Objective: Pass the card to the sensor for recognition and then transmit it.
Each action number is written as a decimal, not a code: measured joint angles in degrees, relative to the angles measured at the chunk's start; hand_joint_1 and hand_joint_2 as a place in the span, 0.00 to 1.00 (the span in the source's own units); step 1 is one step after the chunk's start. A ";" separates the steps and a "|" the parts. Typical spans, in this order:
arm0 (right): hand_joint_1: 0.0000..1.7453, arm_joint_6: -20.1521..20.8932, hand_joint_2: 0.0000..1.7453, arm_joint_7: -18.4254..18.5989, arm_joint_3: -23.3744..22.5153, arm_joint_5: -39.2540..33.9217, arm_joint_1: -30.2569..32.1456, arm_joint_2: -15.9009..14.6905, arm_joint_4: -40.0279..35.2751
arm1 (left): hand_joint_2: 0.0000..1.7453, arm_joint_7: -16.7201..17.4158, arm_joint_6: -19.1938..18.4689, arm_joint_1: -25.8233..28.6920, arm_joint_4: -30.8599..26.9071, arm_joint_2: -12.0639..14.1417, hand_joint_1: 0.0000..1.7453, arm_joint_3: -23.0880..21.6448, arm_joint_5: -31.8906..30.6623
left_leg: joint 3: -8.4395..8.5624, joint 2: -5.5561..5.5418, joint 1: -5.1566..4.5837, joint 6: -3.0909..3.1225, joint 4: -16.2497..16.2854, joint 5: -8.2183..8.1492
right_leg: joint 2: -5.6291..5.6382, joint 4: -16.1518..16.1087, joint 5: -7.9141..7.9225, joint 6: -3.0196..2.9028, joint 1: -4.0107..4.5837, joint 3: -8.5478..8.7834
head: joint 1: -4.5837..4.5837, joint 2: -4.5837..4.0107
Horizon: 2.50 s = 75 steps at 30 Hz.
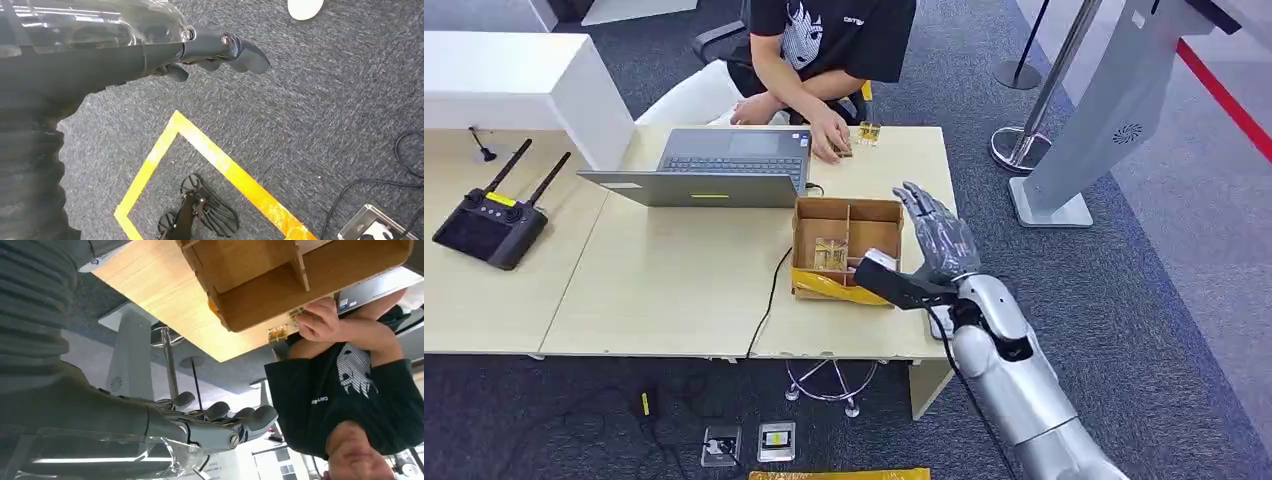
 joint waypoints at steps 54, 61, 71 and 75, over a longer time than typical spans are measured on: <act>0.00 -8.61 1.00 0.30 5.38 5.29 -5.61 4.07 19.35 | 1.00 0.07 1.25 0.08 0.00 0.00 0.00 -0.02 1.36 | 0.00 0.00 0.00 0.00 0.00 0.00 | 0.00 0.00 0.00 0.00 0.00 0.00 | 0.00 0.00; 0.00 -8.50 1.00 0.79 5.38 5.38 -5.60 3.72 19.59 | 1.00 0.07 1.27 0.08 0.00 0.02 0.00 -0.02 1.38 | 0.01 0.00 0.00 0.00 0.01 0.00 | 0.01 0.00 0.00 0.00 0.00 -0.01 | 0.00 0.00; 0.00 -8.28 1.00 0.85 5.38 5.57 -5.58 2.97 19.57 | 1.00 0.07 1.29 0.09 0.00 0.04 0.00 -0.02 1.86 | 0.01 0.00 0.00 0.00 0.01 0.00 | 0.01 0.00 0.00 0.00 0.00 -0.01 | 0.00 0.00; 0.00 -8.07 1.00 0.79 5.38 5.70 -5.59 2.99 19.50 | 1.00 0.07 1.29 0.09 0.00 0.04 0.00 -0.02 1.95 | 0.01 0.00 0.00 0.00 0.01 0.00 | 0.01 0.00 0.00 0.00 0.00 -0.01 | 0.00 0.00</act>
